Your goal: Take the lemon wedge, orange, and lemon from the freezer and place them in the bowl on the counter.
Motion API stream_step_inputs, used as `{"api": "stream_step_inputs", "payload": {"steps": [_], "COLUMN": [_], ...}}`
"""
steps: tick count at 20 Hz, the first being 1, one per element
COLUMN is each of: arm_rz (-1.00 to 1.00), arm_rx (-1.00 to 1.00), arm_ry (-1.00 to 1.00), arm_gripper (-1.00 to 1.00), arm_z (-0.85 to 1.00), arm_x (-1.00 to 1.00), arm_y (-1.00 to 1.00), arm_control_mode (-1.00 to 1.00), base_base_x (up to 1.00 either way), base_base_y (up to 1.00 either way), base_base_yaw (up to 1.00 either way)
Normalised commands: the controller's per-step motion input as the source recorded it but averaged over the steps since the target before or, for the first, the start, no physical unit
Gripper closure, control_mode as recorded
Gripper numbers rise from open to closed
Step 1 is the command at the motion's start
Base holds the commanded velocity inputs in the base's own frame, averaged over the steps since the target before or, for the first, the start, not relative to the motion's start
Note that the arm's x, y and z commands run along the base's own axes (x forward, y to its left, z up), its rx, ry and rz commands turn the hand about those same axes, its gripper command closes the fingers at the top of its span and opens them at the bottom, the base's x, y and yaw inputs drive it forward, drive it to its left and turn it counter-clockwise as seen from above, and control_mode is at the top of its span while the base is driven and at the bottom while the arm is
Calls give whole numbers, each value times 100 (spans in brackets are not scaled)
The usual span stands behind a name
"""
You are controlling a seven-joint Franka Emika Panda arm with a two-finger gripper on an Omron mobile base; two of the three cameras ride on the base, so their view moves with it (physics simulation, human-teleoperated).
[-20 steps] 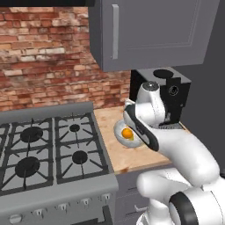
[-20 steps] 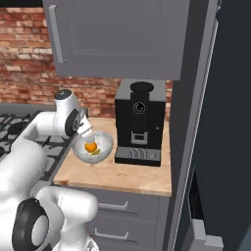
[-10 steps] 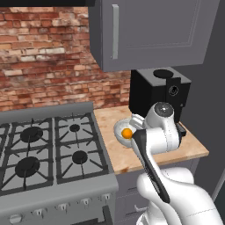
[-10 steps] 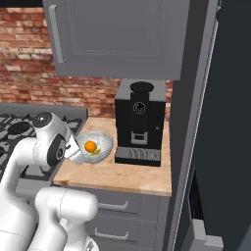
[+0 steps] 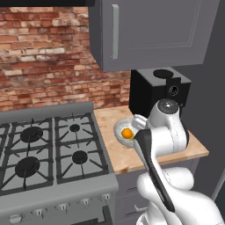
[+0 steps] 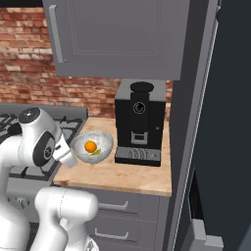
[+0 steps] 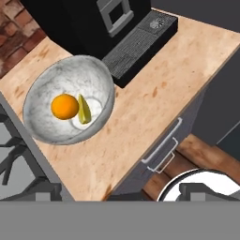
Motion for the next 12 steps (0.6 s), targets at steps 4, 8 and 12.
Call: {"api": "stream_step_inputs", "payload": {"steps": [4,8,12], "arm_rz": [0,0,0], "arm_rx": [0,0,0], "arm_ry": [-2,-3,-1], "arm_gripper": [-100,-100,-100], "arm_z": [0,0,0], "arm_x": [-21,-21,-11], "arm_y": [0,0,0], "arm_control_mode": [-100,-100,-100], "base_base_x": [0,0,0], "base_base_y": [0,0,0], "base_base_yaw": [0,0,0]}}
